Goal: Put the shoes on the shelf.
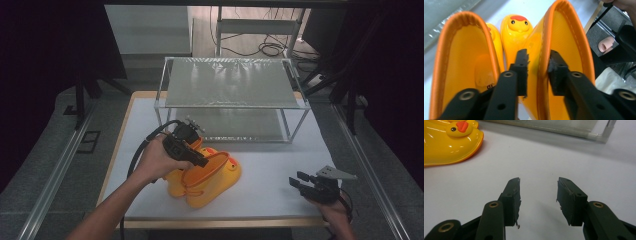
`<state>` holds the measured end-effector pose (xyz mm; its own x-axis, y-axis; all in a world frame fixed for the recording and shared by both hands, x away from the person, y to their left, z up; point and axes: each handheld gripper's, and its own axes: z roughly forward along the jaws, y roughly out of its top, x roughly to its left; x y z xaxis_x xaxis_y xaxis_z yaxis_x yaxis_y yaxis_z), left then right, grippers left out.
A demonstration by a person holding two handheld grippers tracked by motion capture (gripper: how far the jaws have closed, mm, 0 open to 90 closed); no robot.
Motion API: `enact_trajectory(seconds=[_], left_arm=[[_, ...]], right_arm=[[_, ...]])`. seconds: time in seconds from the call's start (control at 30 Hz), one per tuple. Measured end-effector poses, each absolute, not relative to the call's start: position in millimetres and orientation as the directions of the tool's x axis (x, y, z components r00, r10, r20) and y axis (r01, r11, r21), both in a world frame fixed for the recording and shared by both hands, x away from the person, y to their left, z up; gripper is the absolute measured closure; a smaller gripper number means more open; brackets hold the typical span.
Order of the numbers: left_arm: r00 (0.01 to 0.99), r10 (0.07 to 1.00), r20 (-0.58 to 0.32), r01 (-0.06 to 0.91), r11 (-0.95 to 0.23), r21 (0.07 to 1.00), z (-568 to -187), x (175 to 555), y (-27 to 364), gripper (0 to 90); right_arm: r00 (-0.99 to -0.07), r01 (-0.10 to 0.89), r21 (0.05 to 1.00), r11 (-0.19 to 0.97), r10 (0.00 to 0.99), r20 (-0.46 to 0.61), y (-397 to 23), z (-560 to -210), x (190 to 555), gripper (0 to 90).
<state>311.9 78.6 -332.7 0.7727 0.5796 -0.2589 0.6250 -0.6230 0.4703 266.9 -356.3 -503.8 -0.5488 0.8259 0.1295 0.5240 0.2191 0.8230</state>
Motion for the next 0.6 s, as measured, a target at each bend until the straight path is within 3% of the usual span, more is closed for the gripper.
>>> enact_trajectory(seconds=[0.23, 0.6], left_arm=[[0.772, 0.578, -0.264, 0.62, -0.594, 0.513, -315, 312, 82, 53.4], [0.761, 0.587, -0.275, 0.626, -0.553, 0.551, -301, 312, 98, 44.3]], right_arm=[[-0.548, 0.524, 0.823, 0.219, 0.826, 0.129, -357, -503, 267, 52.7], [-0.554, 0.524, 0.822, 0.225, 0.823, 0.128, -357, -504, 267, 51.6]])
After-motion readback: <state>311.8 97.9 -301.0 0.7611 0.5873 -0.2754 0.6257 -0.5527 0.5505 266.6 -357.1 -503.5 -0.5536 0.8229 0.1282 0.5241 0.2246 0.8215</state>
